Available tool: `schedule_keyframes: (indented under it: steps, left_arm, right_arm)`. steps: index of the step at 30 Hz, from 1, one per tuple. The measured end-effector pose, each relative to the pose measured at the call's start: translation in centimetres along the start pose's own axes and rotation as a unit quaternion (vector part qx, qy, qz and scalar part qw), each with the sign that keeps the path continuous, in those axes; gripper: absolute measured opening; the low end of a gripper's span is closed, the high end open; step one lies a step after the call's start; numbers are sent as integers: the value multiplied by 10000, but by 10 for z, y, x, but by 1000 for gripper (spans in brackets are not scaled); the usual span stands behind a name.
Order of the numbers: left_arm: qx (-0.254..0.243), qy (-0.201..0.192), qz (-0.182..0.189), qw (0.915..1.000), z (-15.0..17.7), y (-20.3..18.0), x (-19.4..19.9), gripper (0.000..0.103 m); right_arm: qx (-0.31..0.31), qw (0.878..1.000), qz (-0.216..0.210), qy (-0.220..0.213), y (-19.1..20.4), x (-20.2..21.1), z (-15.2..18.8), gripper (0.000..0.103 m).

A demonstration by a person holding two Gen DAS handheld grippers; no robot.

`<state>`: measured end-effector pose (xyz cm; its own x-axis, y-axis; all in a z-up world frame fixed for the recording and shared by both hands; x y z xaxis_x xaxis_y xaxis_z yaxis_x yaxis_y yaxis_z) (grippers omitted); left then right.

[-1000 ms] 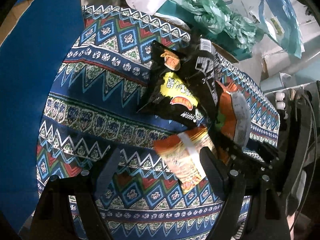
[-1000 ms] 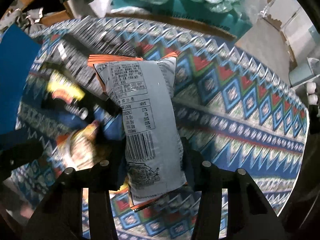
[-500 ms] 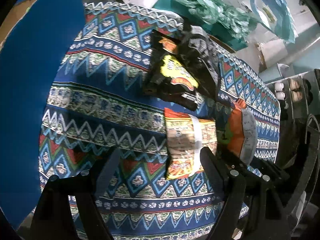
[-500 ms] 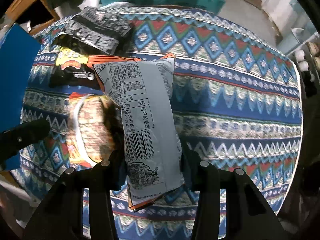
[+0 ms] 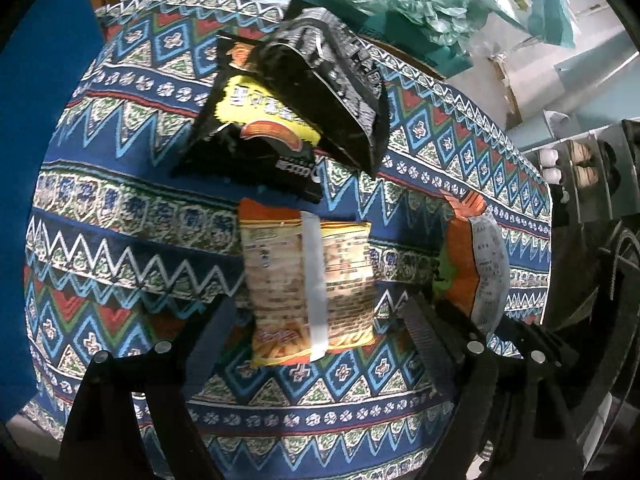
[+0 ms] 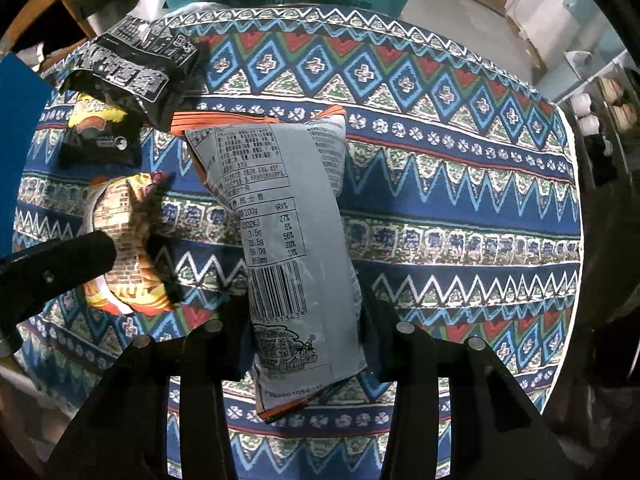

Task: Organize snacks
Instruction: 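Grasp the white-grey chip bag with the right gripper while the left grasps the beige cracker pack, then lift the white-grey chip bag and beige cracker pack and carry them over the box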

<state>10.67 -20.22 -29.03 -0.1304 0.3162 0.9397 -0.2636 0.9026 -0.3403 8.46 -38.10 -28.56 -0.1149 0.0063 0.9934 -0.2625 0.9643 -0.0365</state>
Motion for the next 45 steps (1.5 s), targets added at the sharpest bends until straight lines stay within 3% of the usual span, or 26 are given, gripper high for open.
schedule_keyframes:
  steps: [7,10,17,20,29,33,45]
  left_arm:
    - [-42,127,-220,9997,2,-4,-20,88]
    - [-274,96,-419,9987,3,-3,-26,88]
    - [-748,-55,-416,9963,7,-9,-22,61]
    - [-897,-141,-428,9950,8,-10,-15,55]
    - [-1421,-208,-632,9876,13,-5,5,51]
    - [-1613,-229,-554,9851,18,4,21,50]
    - [-1817,-760,-444,9794,7,30,86,48]
  right_arm:
    - [-34,10000,-4,3,-8,-5,-1,41]
    - [-80,10000,-42,-27,-5,-5,2,41]
    - [-65,9999,-50,-99,-6,1,-11,41]
    - [-66,9999,-64,-127,2,12,-17,41]
    - [-30,9995,-50,-307,22,43,-34,41]
    - [12,9990,-49,-442,29,58,-43,41]
    - [162,9960,-367,-798,69,98,-68,41]
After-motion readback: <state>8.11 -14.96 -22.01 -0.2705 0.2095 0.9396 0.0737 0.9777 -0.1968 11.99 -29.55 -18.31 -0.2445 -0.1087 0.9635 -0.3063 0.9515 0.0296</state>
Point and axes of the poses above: each gripper's, at about its wrist camera, not at the fingertips, and x roughly against the way its jaws point, y to its left, z to its underside, the point moved 9 cm from there along -x, roughly the way its jaws point, and after that the axes turned 7 degrees about x, right-handed, at the moved point
